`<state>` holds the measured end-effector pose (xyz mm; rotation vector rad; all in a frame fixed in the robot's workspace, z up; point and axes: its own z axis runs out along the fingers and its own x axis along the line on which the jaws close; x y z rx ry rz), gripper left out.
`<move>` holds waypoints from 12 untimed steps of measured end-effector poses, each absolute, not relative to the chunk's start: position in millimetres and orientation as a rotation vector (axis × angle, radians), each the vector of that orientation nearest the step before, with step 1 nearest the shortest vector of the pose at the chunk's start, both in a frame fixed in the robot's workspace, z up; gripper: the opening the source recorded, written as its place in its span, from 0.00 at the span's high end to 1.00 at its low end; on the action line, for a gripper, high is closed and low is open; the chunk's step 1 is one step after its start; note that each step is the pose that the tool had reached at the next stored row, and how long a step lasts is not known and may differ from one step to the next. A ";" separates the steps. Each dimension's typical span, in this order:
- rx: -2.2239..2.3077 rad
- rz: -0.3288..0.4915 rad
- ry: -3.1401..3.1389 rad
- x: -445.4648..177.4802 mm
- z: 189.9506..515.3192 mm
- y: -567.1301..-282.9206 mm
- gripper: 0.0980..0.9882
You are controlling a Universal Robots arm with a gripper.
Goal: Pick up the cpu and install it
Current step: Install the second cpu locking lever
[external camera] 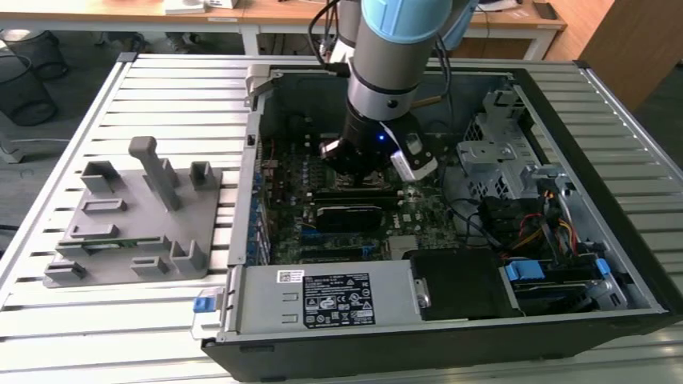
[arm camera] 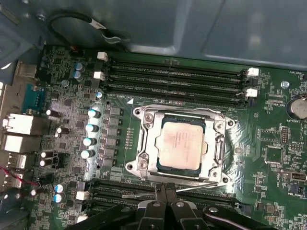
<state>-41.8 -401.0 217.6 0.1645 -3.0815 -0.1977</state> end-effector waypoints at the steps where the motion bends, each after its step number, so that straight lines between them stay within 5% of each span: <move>1: 0.165 -0.206 -3.081 -41.8 217.5 -402.3 0.99; 12: 0.167 -0.314 -3.076 -42.1 214.9 -414.5 0.99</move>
